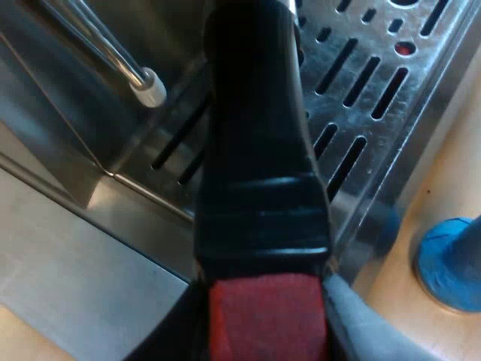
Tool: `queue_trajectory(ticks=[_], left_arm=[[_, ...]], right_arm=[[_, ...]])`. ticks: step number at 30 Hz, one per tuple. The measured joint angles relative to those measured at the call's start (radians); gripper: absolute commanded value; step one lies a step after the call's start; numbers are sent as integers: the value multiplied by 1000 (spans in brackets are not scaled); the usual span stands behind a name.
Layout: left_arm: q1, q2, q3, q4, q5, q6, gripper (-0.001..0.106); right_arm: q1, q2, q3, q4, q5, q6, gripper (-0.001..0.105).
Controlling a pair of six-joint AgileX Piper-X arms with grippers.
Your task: Put the handle in the coffee machine
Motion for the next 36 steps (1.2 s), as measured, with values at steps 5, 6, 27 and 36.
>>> queue_trajectory(ticks=[5,6,27,36], left_arm=[[0,0,0,24,14,12,0],[0,0,0,23,13,13,0],[1,-28,-2,23,31,13,0],[20,-28,-38,29,38,13,0]], right_arm=[[4,0,0,-19,9,-32,56],[8,-2,0,-18,15,-34,56],[10,-44,54,-21,15,-35,56],[10,-44,54,-21,15,-35,56]])
